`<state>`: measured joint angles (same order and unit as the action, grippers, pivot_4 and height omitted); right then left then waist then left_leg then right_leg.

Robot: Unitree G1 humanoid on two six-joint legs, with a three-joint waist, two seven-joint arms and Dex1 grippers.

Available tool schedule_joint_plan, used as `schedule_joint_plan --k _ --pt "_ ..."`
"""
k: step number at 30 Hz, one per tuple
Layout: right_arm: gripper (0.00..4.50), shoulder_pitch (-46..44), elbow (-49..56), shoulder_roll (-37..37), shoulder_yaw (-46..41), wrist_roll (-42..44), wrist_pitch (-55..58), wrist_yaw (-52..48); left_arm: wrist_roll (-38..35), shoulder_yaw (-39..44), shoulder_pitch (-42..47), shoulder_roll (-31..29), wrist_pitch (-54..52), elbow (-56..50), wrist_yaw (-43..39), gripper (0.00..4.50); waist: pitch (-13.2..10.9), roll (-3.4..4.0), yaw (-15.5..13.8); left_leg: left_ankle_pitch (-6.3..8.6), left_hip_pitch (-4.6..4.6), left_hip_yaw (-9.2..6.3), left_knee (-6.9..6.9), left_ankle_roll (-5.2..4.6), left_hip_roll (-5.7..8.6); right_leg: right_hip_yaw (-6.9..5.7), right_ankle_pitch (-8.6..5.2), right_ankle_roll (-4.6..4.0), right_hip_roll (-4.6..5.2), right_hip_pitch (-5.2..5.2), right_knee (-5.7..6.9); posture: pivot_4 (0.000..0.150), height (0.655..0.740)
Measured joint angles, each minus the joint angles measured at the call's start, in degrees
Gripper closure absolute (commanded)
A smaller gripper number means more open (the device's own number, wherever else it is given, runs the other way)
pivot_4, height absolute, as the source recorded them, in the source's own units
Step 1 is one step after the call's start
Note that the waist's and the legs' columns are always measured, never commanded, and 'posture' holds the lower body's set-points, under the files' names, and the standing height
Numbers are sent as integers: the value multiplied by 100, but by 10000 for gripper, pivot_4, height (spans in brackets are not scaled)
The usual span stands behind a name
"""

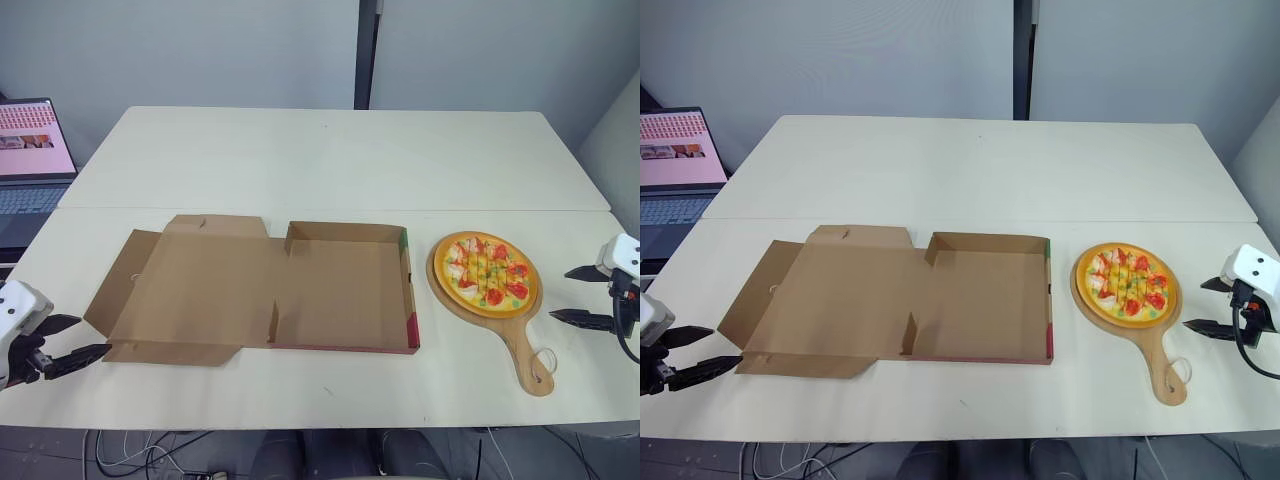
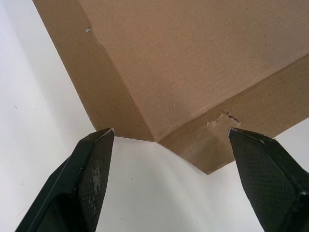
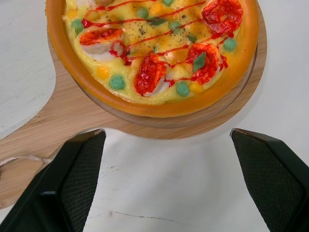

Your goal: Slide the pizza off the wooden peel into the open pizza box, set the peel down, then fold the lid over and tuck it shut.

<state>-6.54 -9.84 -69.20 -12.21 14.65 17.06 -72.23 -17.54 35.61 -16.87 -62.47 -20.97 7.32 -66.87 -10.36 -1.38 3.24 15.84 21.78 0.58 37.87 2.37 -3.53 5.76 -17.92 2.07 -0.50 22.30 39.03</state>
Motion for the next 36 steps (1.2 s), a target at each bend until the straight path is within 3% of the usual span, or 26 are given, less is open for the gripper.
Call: schedule_joint_plan --k 13,16,24,31,36 --pt "516 -253 -89 86 27 -5 14 57 -169 95 -62 158 -33 -121 -31 5923 1 0 1 0 -1 0 2 0 0 -1 1 0 0 -1 1 1500 7332" --pt "0 -332 -162 116 32 -3 120 119 -312 131 -49 156 -282 -110 -150 495 0 0 3 0 0 -3 1 0 0 -4 1 0 -1 -1 1 1500 7332" --pt "0 -331 -172 116 31 -2 140 129 -384 270 -168 196 -334 -159 -226 211 1 0 2 0 0 -3 1 0 0 -2 1 0 -1 -2 2 1500 7332" --pt "0 -60 31 184 -212 80 267 251 -905 90 40 596 -790 -1699 50 211 3 -3 -47 0 5 -18 8 0 6 -3 6 10 0 -10 1 1500 7332" --pt "0 934 1436 398 -990 548 1069 365 -1459 -902 1034 645 -1262 -2931 312 211 8 -1 -124 0 13 -36 10 2 10 -8 10 16 -8 -18 1 1500 7332"
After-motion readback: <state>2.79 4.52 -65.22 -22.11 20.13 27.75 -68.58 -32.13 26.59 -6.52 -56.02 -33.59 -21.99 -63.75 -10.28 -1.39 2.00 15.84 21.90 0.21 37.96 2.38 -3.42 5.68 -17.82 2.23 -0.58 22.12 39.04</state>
